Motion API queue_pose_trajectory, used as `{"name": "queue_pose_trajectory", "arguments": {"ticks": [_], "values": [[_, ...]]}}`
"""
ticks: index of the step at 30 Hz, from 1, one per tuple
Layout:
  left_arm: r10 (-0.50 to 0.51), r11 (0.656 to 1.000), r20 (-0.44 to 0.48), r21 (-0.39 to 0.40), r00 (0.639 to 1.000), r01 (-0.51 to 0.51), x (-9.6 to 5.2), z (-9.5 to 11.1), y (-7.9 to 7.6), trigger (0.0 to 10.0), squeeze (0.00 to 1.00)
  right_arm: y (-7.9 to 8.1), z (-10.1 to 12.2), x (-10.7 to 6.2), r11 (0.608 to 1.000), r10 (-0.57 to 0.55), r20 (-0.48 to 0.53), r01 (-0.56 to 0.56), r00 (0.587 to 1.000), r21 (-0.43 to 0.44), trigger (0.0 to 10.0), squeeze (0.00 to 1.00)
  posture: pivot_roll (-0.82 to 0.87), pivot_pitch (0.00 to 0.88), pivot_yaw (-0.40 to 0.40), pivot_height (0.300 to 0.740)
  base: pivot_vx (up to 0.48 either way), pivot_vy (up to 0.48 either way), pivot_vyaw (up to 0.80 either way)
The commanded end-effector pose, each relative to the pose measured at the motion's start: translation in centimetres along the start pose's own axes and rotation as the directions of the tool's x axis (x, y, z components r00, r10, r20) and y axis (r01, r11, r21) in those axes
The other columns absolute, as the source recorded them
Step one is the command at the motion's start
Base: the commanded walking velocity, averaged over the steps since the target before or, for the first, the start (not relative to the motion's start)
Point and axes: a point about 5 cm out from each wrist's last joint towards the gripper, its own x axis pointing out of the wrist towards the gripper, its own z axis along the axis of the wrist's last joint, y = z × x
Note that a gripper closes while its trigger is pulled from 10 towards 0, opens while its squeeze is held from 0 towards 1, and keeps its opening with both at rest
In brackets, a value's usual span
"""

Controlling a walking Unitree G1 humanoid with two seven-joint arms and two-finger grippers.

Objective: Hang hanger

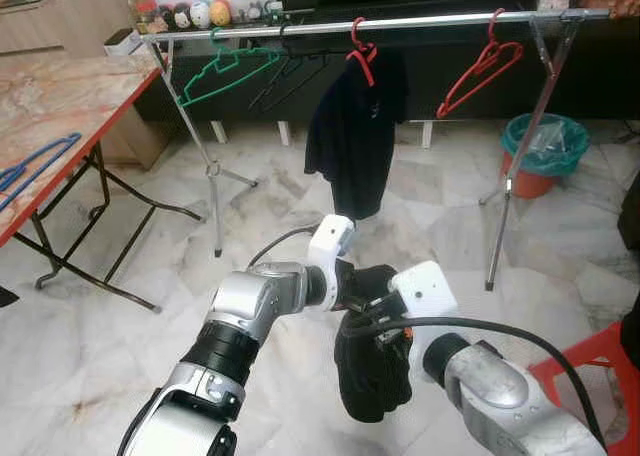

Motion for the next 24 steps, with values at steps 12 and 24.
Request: {"name": "queue_pose_trajectory", "arguments": {"ticks": [12, 24], "values": [[0.017, 1.0, 0.045, 0.025, 0.999, -0.018, -0.5, 1.2, 0.2, 10.0, 0.0, 1.4, 1.6, -0.5, 0.997, 0.078, 0.053, -0.077, 0.996, -0.023, 10.0, 0.0, -0.09, 0.062, 0.115, 0.74, 0.0, 0.0, 0.0], [0.019, 0.999, 0.049, 0.041, 0.999, -0.021, -0.5, 1.8, 0.2, 10.0, 0.0, 3.1, 1.3, 0.7, 0.994, 0.106, 0.026, -0.105, 0.994, -0.021, 10.0, 0.0, -0.09, 0.065, 0.12, 0.74, 0.0, 0.0, 0.0]]}}
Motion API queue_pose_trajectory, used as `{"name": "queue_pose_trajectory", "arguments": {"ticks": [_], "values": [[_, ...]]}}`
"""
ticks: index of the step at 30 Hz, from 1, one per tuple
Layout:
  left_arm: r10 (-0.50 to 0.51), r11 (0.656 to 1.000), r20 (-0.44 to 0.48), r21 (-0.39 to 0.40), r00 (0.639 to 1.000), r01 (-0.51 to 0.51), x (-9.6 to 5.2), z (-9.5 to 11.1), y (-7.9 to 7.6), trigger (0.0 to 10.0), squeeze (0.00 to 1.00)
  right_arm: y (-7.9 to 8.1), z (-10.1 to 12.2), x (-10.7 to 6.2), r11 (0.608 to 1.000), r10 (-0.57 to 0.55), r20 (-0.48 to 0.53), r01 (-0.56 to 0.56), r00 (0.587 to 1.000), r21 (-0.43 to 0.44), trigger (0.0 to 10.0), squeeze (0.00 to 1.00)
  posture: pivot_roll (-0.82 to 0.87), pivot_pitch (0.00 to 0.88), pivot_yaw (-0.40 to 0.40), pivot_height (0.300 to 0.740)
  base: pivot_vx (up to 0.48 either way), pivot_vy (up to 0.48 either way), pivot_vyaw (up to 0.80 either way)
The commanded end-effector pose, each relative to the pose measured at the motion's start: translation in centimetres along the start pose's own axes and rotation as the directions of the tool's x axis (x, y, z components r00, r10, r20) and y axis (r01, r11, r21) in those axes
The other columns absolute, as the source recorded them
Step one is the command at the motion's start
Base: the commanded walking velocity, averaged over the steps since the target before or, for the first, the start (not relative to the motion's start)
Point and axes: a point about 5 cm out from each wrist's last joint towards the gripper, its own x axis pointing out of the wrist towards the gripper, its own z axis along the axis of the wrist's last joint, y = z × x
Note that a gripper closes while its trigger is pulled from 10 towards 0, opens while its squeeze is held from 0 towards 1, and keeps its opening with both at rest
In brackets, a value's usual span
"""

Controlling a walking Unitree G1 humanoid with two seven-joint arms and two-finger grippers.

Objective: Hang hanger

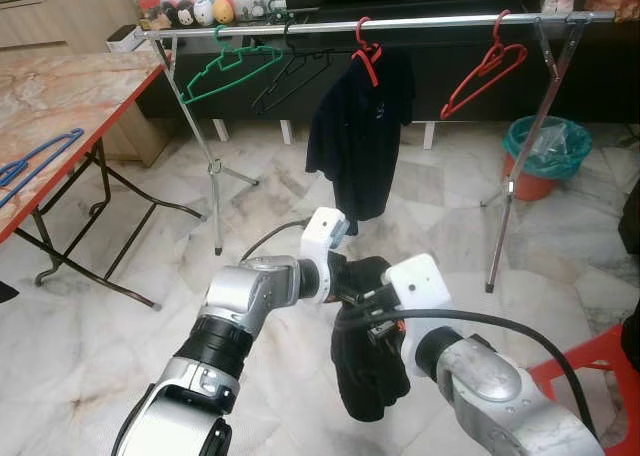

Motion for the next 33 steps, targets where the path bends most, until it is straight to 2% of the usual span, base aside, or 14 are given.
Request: {"name": "queue_pose_trajectory", "arguments": {"ticks": [1, 6, 15, 18, 22, 24, 25, 28, 33], "values": [[0.003, 1.0, 0.038, 0.025, 0.999, -0.004, 0.0, 1.1, -0.1, 10.0, 0.0, 2.1, 0.1, 0.5, 0.995, 0.098, -0.001, -0.098, 0.995, -0.024, 10.0, 0.0, -0.09, 0.065, 0.12, 0.74, 0.0, 0.0, 0.0], [0.029, 0.999, 0.047, 0.019, 0.998, -0.03, 0.0, 0.9, 0.1, 10.0, 0.0, 2.1, -0.8, 0.8, 0.996, 0.084, -0.051, -0.085, 0.995, -0.029, 10.0, 0.0, -0.09, 0.067, 0.117, 0.74, 0.0, 0.0, 0.0], [0.049, 0.999, 0.075, 0.014, 0.996, -0.05, 0.1, 2.0, 0.5, 10.0, 0.0, 2.5, -1.9, 0.0, 0.997, 0.071, -0.134, -0.073, 0.988, -0.014, 10.0, 0.0, -0.1, 0.066, 0.135, 0.74, 0.0, 0.0, 0.0], [0.052, 0.998, 0.082, 0.015, 0.995, -0.053, 0.1, 2.2, 0.5, 10.0, 0.0, 2.5, -1.9, 0.0, 0.998, 0.06, -0.132, -0.062, 0.989, -0.01, 10.0, 0.0, -0.11, 0.068, 0.14, 0.74, 0.0, 0.0, 0.0], [0.053, 0.998, 0.088, 0.016, 0.995, -0.055, 0.1, 2.5, 0.5, 10.0, 0.0, 1.5, -2.2, 0.4, 0.999, -0.026, -0.145, 0.02, 0.989, -0.044, 10.0, 0.0, -0.1, 0.072, 0.142, 0.74, 0.0, 0.0, 0.0], [0.055, 0.998, 0.093, 0.016, 0.994, -0.056, 0.0, 2.6, 0.6, 10.0, 0.0, -0.1, -2.4, 0.6, 0.99, -0.139, -0.152, 0.132, 0.979, -0.052, 10.0, 0.0, -0.1, 0.076, 0.142, 0.74, 0.0, 0.0, 0.0], [0.055, 0.998, 0.093, 0.016, 0.994, -0.056, 0.0, 2.6, 0.6, 10.0, 0.0, -0.1, -2.4, 0.6, 0.99, -0.139, -0.152, 0.132, 0.979, -0.052, 10.0, 0.0, -0.1, 0.076, 0.142, 0.74, 0.0, 0.0, 0.0], [0.058, 0.998, 0.094, 0.016, 0.994, -0.06, 0.0, 2.7, 0.7, 10.0, 0.0, -0.4, -1.8, 0.5, 0.99, -0.133, -0.117, 0.137, 0.984, 0.027, 10.0, 0.0, -0.1, 0.076, 0.142, 0.74, 0.0, 0.0, 0.0], [0.056, 0.998, 0.094, 0.018, 0.994, -0.058, 0.1, 2.7, 0.7, 10.0, 0.0, -0.5, -1.3, 0.7, 0.987, -0.152, -0.084, 0.156, 0.985, 0.039, 10.0, 0.0, -0.1, 0.071, 0.143, 0.74, 0.0, 0.0, 0.0]]}}
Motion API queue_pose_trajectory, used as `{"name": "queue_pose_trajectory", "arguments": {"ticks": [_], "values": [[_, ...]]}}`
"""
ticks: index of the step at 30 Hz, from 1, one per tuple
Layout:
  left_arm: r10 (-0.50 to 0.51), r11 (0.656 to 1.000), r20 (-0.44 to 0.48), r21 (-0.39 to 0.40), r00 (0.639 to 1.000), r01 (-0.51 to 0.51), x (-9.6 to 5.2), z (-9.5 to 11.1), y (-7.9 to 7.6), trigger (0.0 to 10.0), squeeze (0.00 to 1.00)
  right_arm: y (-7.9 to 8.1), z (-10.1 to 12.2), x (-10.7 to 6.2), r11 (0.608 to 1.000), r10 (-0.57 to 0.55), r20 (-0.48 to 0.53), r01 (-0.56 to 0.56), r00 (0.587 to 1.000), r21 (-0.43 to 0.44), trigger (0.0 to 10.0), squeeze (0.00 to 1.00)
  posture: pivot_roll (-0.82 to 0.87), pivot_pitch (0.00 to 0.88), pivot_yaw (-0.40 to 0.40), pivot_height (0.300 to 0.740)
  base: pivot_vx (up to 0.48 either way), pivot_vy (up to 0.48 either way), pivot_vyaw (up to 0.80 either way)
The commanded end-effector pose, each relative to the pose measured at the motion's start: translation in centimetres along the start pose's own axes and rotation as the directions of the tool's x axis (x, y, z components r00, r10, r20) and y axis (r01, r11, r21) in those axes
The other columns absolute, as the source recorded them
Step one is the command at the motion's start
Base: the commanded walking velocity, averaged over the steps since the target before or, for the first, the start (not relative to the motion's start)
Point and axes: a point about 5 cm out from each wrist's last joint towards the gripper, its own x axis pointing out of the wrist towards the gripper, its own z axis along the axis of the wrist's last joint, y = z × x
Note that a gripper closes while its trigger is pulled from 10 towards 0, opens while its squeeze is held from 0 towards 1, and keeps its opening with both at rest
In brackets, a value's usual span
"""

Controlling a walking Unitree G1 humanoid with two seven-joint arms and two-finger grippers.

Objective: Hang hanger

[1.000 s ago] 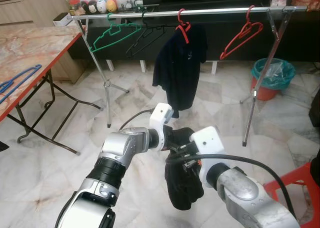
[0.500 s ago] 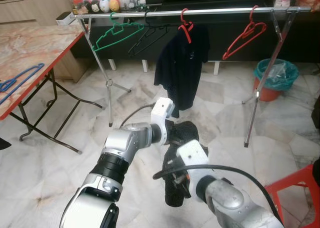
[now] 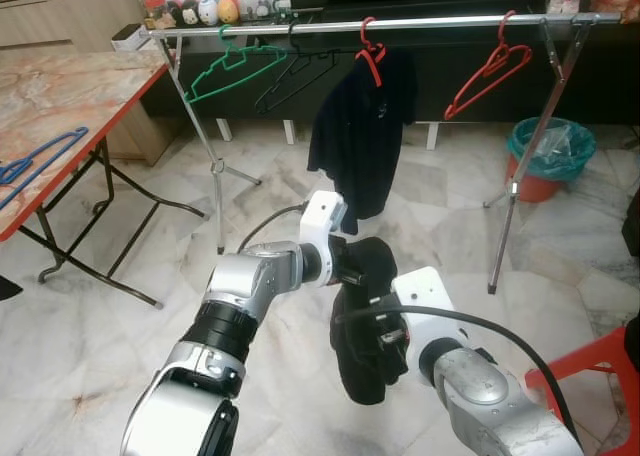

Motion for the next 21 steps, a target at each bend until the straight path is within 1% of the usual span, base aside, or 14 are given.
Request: {"name": "queue_pose_trajectory", "arguments": {"ticks": [1, 10, 14, 18, 21], "values": [[0.002, 1.0, 0.029, 0.004, 1.0, -0.002, -0.2, 0.7, 0.3, 10.0, 0.0, 0.0, 0.6, 0.2, 1.0, -0.009, 0.033, 0.008, 0.999, 0.009, 10.0, 0.0, -0.1, 0.066, 0.141, 0.74, 0.0, 0.0, 0.0], [-0.008, 1.0, 0.033, 0.005, 0.999, 0.008, -0.2, 0.8, 0.1, 10.0, 0.0, 0.1, 0.5, 0.7, 1.0, 0.0, 0.035, 0.0, 0.999, 0.018, 10.0, 0.0, -0.09, 0.064, 0.136, 0.74, 0.0, 0.0, 0.0], [-0.018, 1.0, 0.029, 0.003, 0.999, 0.018, -0.2, 0.8, -0.1, 10.0, 0.0, 0.3, 0.6, 1.3, 1.0, 0.007, 0.04, -0.007, 0.999, 0.018, 10.0, 0.0, -0.09, 0.064, 0.134, 0.74, 0.0, 0.0, 0.0], [-0.03, 1.0, 0.026, 0.0, 0.999, 0.03, -0.1, 0.6, -0.4, 10.0, 0.0, 0.9, 0.8, 2.0, 0.999, 0.039, 0.052, -0.039, 0.998, 0.0, 10.0, 0.0, -0.09, 0.064, 0.13, 0.74, 0.0, 0.0, 0.0], [-0.039, 0.999, 0.026, -0.002, 0.999, 0.039, 0.0, 0.6, -0.6, 10.0, 0.0, 1.2, 1.0, 2.4, 0.999, 0.049, 0.062, -0.05, 0.997, 0.008, 10.0, 0.0, -0.08, 0.064, 0.128, 0.74, 0.0, 0.0, 0.0]]}}
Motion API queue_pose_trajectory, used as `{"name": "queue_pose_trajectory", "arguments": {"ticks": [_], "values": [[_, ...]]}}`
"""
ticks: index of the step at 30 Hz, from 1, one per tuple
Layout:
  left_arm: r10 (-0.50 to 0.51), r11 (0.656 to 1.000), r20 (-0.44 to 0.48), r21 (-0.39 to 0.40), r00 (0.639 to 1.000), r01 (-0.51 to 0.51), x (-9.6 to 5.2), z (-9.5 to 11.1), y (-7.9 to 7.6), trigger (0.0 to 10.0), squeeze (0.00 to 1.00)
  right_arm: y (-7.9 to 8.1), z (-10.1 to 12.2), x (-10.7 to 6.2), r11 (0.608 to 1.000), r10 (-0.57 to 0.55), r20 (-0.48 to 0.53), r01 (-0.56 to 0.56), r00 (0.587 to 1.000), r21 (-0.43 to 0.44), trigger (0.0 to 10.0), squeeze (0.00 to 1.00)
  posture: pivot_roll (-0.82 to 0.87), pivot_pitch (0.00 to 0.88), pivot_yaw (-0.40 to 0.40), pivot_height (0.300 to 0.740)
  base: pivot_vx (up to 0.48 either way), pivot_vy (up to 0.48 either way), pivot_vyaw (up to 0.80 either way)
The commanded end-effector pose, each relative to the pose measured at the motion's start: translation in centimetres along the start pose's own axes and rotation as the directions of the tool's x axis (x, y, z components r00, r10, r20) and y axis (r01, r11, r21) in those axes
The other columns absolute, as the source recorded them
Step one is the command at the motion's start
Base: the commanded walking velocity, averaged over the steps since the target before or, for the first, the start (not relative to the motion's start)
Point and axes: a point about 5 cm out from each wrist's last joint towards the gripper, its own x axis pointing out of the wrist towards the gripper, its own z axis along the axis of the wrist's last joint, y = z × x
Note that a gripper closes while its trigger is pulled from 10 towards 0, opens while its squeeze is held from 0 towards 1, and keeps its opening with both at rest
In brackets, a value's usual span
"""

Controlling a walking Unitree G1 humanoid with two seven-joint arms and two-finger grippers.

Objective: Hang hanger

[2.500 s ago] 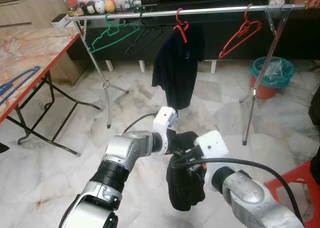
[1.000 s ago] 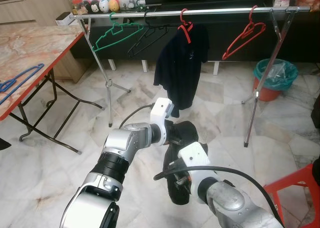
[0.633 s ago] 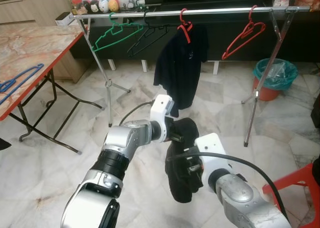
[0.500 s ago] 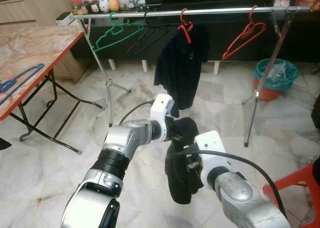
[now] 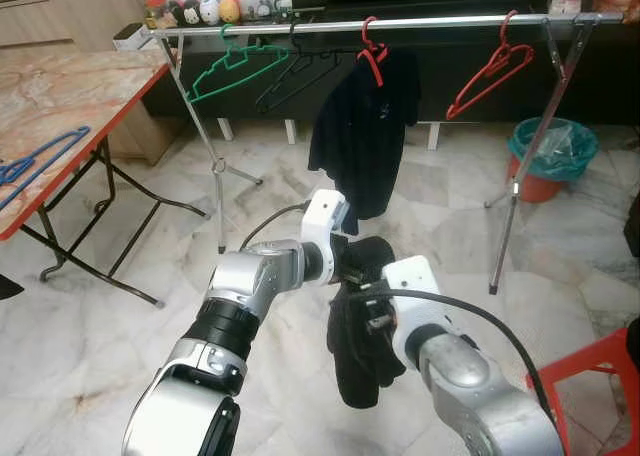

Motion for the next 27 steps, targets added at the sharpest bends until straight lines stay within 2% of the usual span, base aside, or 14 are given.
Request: {"name": "queue_pose_trajectory", "arguments": {"ticks": [1, 9, 19, 24, 27], "values": [[-0.025, 1.0, 0.028, 0.005, 0.999, 0.025, -0.2, 0.7, -0.3, 10.0, 0.0, 0.6, 0.2, 0.2, 1.0, 0.022, 0.013, -0.022, 1.0, -0.005, 10.0, 0.0, -0.08, 0.064, 0.128, 0.74, 0.0, 0.0, 0.0], [-0.041, 0.999, 0.03, 0.005, 0.999, 0.041, -0.2, 0.7, -0.7, 10.0, 0.0, 0.7, 0.5, 1.5, 1.0, 0.004, 0.045, -0.004, 0.999, -0.004, 10.0, 0.0, -0.08, 0.066, 0.126, 0.74, 0.0, 0.0, 0.0], [-0.057, 0.998, 0.035, 0.006, 0.998, 0.057, -0.4, 1.0, -1.0, 10.0, 0.0, -1.3, 1.0, 2.3, 0.987, -0.156, 0.084, 0.159, 0.984, -0.02, 10.0, 0.0, -0.07, 0.067, 0.123, 0.74, 0.0, 0.0, 0.0], [-0.055, 0.998, 0.032, 0.004, 0.998, 0.055, -0.5, 0.9, -0.9, 10.0, 0.0, -1.7, 1.3, 2.3, 0.982, -0.188, 0.099, 0.189, 0.977, -0.005, 10.0, 0.0, -0.07, 0.067, 0.122, 0.74, 0.0, 0.0, 0.0], [-0.056, 0.998, 0.028, 0.005, 0.998, 0.056, -0.5, 0.8, -1.0, 10.0, 0.0, -2.1, 1.1, 2.5, 0.972, -0.229, 0.095, 0.232, 0.969, -0.027, 10.0, 0.0, -0.07, 0.066, 0.122, 0.74, 0.0, 0.0, 0.0]]}}
